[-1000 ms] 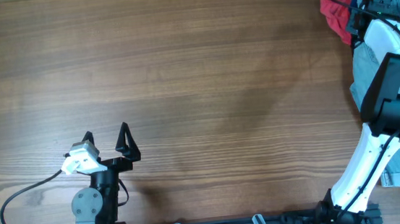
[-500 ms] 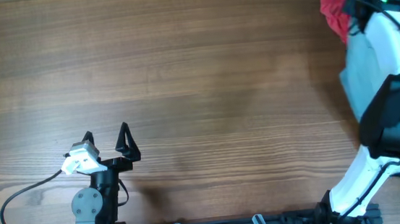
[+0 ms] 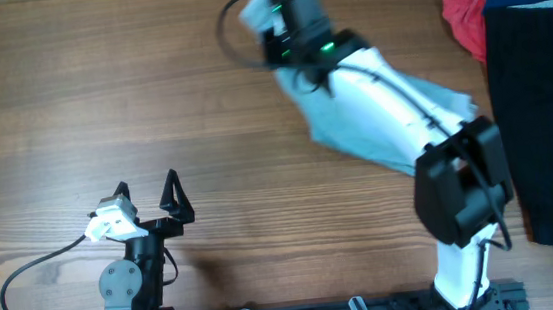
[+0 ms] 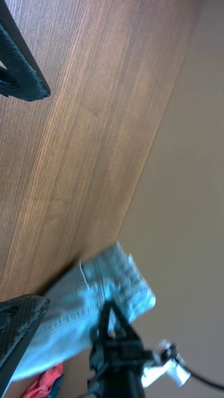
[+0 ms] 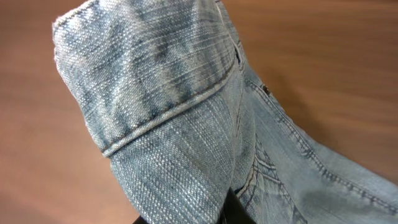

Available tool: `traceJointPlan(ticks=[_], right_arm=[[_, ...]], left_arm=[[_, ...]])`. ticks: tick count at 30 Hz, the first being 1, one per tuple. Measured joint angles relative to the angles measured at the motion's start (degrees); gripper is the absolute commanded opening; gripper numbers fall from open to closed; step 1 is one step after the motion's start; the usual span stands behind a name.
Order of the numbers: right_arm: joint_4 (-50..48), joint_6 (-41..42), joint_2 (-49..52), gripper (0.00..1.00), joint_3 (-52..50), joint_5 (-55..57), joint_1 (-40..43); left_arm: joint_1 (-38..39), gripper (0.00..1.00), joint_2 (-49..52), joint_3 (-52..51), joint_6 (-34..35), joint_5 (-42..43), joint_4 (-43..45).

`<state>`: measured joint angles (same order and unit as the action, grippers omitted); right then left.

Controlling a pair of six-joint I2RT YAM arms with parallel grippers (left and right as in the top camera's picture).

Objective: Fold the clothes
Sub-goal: 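Pull the denim shorts left and lay them flat mid-table with the right gripper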

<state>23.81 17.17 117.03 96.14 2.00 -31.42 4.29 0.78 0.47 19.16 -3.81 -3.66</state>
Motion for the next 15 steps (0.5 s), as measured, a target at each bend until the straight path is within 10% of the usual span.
traceJointPlan(ticks=[15], right_arm=[[-2.0,5.8,5.7,0.13,0.0,-9.7,-17.4]], left_arm=[[0.0,1.0,0.0,0.0,0.0,0.0,0.0]])
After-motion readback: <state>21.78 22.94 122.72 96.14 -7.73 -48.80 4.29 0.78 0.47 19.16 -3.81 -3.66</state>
